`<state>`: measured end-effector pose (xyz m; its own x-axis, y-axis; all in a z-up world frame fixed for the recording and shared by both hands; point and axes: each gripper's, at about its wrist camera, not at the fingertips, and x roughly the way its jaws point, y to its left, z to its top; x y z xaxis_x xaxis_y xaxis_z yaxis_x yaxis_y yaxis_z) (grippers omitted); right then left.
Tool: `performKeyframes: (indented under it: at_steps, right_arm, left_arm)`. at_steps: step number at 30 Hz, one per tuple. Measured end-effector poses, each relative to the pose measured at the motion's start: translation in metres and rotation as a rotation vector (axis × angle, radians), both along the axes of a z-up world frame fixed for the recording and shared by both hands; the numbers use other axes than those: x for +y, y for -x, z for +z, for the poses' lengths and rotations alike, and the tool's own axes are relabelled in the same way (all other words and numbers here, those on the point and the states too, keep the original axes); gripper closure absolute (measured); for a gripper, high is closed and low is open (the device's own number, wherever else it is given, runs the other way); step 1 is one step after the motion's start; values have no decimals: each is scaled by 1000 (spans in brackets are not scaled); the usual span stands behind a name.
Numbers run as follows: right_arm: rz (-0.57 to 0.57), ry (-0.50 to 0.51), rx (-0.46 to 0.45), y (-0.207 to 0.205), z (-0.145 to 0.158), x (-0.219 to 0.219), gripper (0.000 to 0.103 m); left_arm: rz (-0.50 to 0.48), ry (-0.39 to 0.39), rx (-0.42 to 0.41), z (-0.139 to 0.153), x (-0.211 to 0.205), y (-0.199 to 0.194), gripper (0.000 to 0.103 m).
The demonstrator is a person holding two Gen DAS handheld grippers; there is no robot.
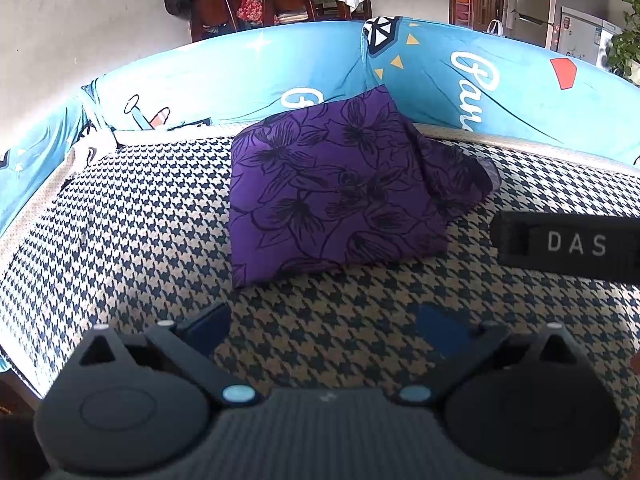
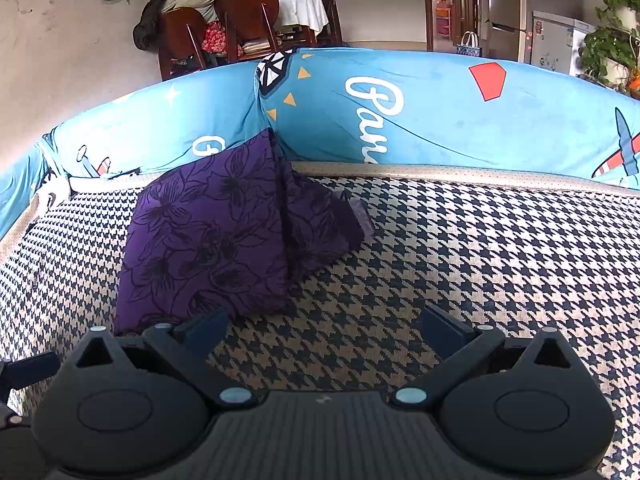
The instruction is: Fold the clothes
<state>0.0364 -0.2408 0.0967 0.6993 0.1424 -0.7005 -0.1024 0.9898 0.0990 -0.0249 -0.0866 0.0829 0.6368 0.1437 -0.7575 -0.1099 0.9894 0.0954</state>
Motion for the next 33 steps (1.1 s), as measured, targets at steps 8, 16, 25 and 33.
performKeyframes:
  at_steps: [8, 16, 25, 33]
  right_arm:
    - [6, 2, 6, -3, -2, 4, 0]
    - [4, -3, 10, -4, -4, 5, 0]
    - [7, -1, 9, -4, -4, 6, 0]
    - [10, -1, 9, -4, -4, 6, 0]
  left_arm:
    - [6, 1, 3, -1, 2, -1, 0]
    - [5, 2, 5, -1, 1, 0, 0]
    - [6, 4, 8, -1, -1, 0, 0]
    - [8, 7, 8, 0, -1, 1, 0]
